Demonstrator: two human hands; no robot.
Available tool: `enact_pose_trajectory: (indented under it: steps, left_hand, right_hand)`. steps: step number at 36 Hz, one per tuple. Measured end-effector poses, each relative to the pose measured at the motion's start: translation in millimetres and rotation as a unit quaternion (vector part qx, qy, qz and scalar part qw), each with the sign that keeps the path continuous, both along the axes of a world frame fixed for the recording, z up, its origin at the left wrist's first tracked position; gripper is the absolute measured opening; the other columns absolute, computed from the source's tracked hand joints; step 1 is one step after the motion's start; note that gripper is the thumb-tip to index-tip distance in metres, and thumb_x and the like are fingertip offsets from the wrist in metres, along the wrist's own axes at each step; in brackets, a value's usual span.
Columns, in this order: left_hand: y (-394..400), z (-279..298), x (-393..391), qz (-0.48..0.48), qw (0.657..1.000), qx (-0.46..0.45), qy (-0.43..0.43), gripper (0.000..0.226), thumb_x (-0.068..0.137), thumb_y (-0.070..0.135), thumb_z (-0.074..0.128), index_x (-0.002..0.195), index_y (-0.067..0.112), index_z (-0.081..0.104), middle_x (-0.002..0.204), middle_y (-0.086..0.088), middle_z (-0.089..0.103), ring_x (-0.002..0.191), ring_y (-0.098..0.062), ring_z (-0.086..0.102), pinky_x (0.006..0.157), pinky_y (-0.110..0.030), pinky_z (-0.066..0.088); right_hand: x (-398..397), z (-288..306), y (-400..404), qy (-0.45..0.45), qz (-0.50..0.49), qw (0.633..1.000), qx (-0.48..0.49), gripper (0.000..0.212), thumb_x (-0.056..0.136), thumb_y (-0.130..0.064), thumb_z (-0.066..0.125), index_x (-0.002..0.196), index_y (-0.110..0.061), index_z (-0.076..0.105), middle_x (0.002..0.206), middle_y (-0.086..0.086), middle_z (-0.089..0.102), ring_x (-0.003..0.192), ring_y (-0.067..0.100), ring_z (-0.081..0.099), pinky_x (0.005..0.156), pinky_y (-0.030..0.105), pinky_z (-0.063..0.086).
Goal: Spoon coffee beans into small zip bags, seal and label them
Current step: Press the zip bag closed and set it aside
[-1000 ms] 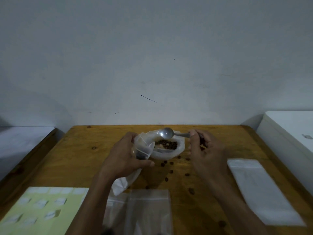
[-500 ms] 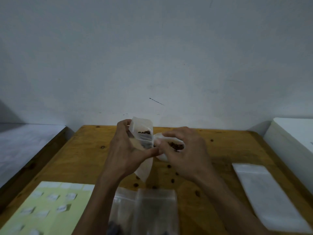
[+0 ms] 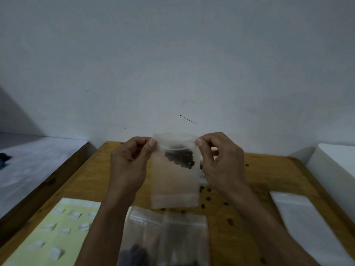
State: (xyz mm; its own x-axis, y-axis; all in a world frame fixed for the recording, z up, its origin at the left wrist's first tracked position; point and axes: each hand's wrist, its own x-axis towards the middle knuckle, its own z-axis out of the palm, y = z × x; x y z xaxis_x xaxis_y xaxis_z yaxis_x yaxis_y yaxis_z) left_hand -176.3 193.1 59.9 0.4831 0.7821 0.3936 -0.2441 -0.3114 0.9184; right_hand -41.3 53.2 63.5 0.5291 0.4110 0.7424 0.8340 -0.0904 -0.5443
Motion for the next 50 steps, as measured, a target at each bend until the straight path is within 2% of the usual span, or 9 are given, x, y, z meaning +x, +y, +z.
enact_pose_trajectory:
  steps: [5,10,14,21,25,32,35,44,50]
  left_hand:
    - [-7,6,1,-0.015,1.0,0.005,-0.016,0.012,0.082,0.028,0.07,0.087,0.019,0.076,0.084,-0.001,0.077,0.087,-0.017,0.072,0.081,-0.031,0.058]
    - [-14,12,4,-0.044,0.999,0.024,-0.019,0.008,0.085,0.017,0.069,0.089,0.017,0.076,0.086,0.0,0.078,0.088,-0.015,0.073,0.077,-0.023,0.057]
    - [-11,11,0,-0.03,0.999,0.005,-0.025,0.013,0.082,0.026,0.068,0.087,0.017,0.075,0.083,0.001,0.076,0.086,-0.012,0.071,0.079,-0.024,0.057]
    - [-18,13,1,-0.128,0.991,-0.036,-0.009,0.02,0.081,0.03,0.068,0.091,0.012,0.071,0.086,-0.005,0.074,0.084,-0.019,0.069,0.075,-0.028,0.055]
    - [-25,15,7,-0.135,0.99,-0.034,0.016,0.026,0.075,0.025,0.074,0.095,0.008,0.074,0.09,-0.011,0.076,0.086,-0.022,0.072,0.075,-0.03,0.059]
    - [-32,19,10,-0.146,0.987,-0.06,-0.003,0.032,0.069,0.025,0.076,0.091,0.002,0.074,0.087,-0.018,0.075,0.08,-0.027,0.073,0.069,-0.032,0.06]
    - [-34,21,10,-0.152,0.985,-0.078,-0.01,0.032,0.068,0.024,0.077,0.091,0.001,0.074,0.088,-0.019,0.075,0.08,-0.027,0.073,0.069,-0.032,0.059]
    - [-38,24,9,-0.179,0.978,-0.107,-0.006,0.03,0.068,0.024,0.079,0.085,0.0,0.074,0.088,-0.024,0.072,0.08,-0.032,0.071,0.069,-0.038,0.06]
    - [-47,23,9,-0.162,0.985,-0.063,-0.009,0.021,0.072,0.02,0.074,0.082,0.002,0.071,0.08,-0.02,0.072,0.074,-0.032,0.069,0.066,-0.039,0.061]
  right_hand:
    - [0,6,-6,-0.013,-0.009,0.999,0.037,0.015,0.097,-0.019,0.061,0.086,-0.011,0.068,0.085,-0.004,0.065,0.075,0.007,0.057,0.063,0.024,0.049]
    - [-5,7,-7,-0.011,0.003,1.0,0.029,0.012,0.096,-0.016,0.061,0.089,-0.01,0.07,0.088,-0.004,0.066,0.081,0.006,0.057,0.064,0.015,0.047]
    - [-1,7,-14,0.028,-0.011,0.999,0.028,0.01,0.097,-0.016,0.062,0.091,-0.013,0.069,0.088,-0.006,0.065,0.078,0.004,0.059,0.064,0.009,0.046]
    - [-5,7,-17,0.085,-0.01,0.996,0.037,0.013,0.098,-0.023,0.059,0.092,-0.016,0.068,0.088,-0.01,0.065,0.081,0.007,0.062,0.066,0.028,0.056]
    - [-7,10,-20,0.117,0.013,0.993,0.029,0.012,0.098,-0.026,0.059,0.091,-0.02,0.067,0.087,-0.01,0.066,0.081,0.006,0.063,0.063,0.024,0.055]
    - [-10,19,-23,0.306,0.197,0.931,0.002,0.029,0.074,-0.041,0.076,0.094,-0.02,0.074,0.092,-0.003,0.076,0.088,0.011,0.072,0.075,0.032,0.061]
    - [-11,20,-23,0.354,0.215,0.91,0.027,0.026,0.072,-0.036,0.075,0.09,-0.018,0.077,0.089,0.001,0.077,0.085,0.017,0.074,0.073,0.039,0.062]
    - [-11,24,-27,0.444,0.294,0.845,0.047,0.026,0.07,-0.021,0.078,0.09,-0.005,0.077,0.088,0.011,0.077,0.082,0.022,0.074,0.069,0.032,0.059]
    - [-12,22,-27,0.402,0.254,0.88,0.011,0.03,0.074,-0.027,0.076,0.092,-0.003,0.076,0.087,0.007,0.076,0.08,0.021,0.073,0.066,0.031,0.057]
